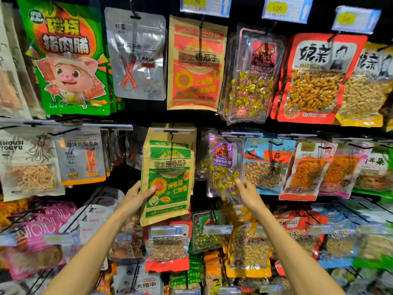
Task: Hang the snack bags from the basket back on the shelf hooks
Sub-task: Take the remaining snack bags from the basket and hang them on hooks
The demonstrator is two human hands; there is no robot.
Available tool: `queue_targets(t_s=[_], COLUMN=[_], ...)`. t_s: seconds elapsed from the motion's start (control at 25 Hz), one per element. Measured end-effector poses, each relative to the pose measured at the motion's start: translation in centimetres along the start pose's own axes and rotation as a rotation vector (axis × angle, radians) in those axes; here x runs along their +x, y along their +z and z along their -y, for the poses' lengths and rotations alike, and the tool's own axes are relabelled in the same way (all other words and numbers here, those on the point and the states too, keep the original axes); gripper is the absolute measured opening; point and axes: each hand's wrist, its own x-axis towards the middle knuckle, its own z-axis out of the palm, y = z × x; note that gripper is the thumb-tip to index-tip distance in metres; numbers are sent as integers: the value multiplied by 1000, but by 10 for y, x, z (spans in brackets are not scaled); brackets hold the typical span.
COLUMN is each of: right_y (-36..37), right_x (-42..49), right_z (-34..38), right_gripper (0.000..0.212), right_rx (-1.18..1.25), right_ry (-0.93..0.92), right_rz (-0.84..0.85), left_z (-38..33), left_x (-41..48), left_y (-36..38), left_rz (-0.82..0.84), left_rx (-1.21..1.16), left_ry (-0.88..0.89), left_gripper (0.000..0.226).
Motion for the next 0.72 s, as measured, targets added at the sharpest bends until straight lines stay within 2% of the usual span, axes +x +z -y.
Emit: queue_targets(t_s=[0.16,0.24,0.36,0.52,0.72], right_y=[-8,-14,-23,-33,-46], right_x=[-10,-13,-25,-46,-68], right_z=[-2,-5,-4,1,3], right_gripper=[57,62,75,63,61], right_rx=[-183,-357,-673,-1066,-1165], right_ry=[29,35,13,-40,-62], right_rz=[-6,-19,1,-7,53], left_z=[-6,-8,-19,-41,-68], left_x=[1,4,2,-15,-45], left_y=[1,0,-4,6,51], left_rz=[-36,-66,-63,-43,2], left_rx=[182,419,854,1435,1596], left_ry=[-27,-24,-32,46,146], left_gripper=[26,33,54,61,53])
